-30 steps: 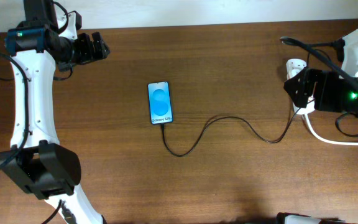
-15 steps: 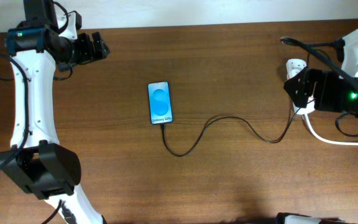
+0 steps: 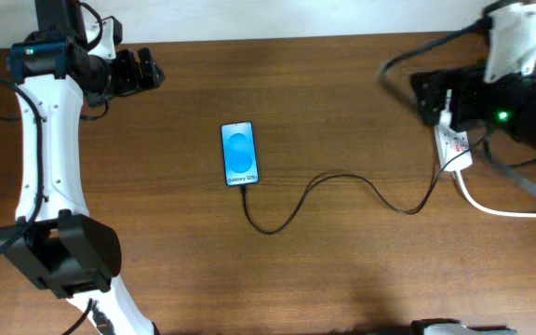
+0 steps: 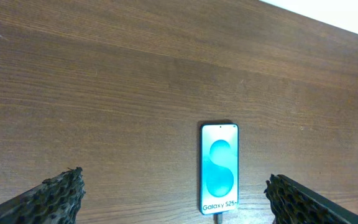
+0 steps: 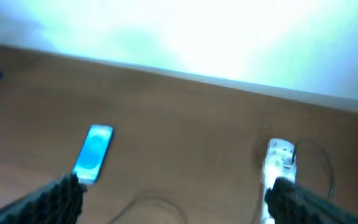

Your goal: Plug charger to phone and switch on socket

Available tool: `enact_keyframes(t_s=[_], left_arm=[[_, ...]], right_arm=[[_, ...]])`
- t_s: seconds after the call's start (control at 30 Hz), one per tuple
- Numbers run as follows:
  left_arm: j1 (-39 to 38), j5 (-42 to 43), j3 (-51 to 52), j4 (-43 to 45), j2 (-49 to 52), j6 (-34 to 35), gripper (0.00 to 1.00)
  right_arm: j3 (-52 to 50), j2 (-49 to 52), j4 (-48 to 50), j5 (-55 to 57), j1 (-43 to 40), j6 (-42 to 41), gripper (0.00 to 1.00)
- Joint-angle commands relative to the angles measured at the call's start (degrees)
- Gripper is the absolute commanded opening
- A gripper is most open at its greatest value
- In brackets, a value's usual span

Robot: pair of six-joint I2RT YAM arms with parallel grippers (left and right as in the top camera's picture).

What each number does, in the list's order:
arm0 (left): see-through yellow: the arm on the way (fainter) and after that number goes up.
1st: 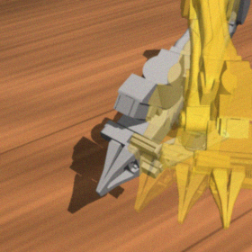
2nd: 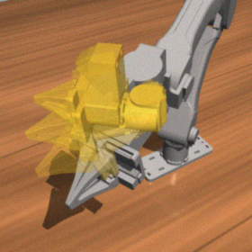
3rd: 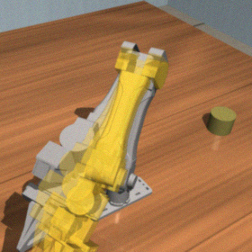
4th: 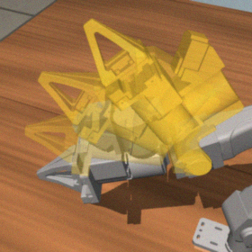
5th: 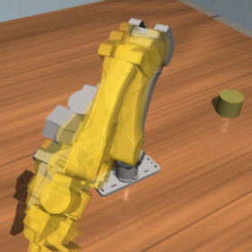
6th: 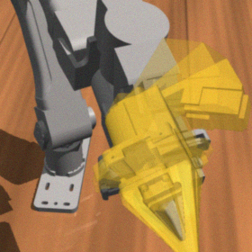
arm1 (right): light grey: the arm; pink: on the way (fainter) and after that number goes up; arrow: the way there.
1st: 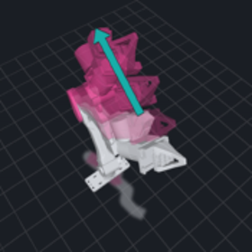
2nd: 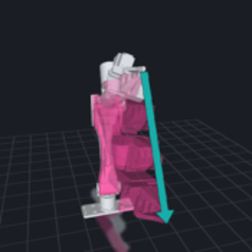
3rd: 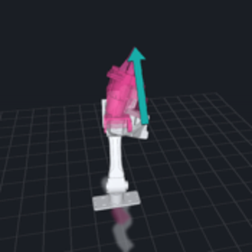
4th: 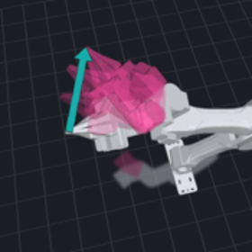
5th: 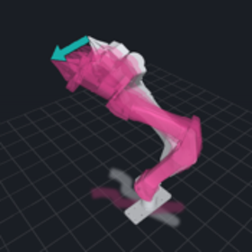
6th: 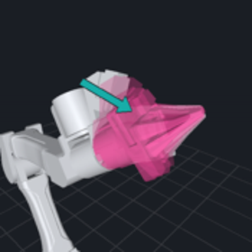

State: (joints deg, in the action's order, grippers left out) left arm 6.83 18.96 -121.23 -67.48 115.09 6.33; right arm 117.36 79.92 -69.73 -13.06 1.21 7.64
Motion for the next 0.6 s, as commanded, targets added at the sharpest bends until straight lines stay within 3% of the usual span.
enact_keyframes(t_s=[0.0, 0.17, 0.3, 0.47, 0.57], left_arm=[[0.09, -0.37, 0.07, 0.07, 0.28, 0.50, 0.99], [0.09, -0.39, 0.07, 0.09, 0.31, 0.50, 0.99], [0.09, -0.37, 0.07, 0.07, 0.28, 0.50, 0.99], [0.09, -0.39, 0.07, 0.07, 0.31, 0.50, 0.99], [0.09, -0.37, 0.07, 0.07, 0.28, 0.50, 0.99]], right_arm=[[-9.11, -7.72, 8.26, 2.58, 2.32, 7.15, 0.98], [-36.17, -22.25, 29.46, 2.75, 2.27, 7.15, 0.98], [-63.87, -38.23, 52.78, 2.56, 2.25, 7.13, 0.98], [-89.88, -57.02, 67.19, -1.53, 2.14, 7.10, 0.98], [-100.43, -65.72, 68.54, -1.51, 2.03, 7.10, 0.98]])
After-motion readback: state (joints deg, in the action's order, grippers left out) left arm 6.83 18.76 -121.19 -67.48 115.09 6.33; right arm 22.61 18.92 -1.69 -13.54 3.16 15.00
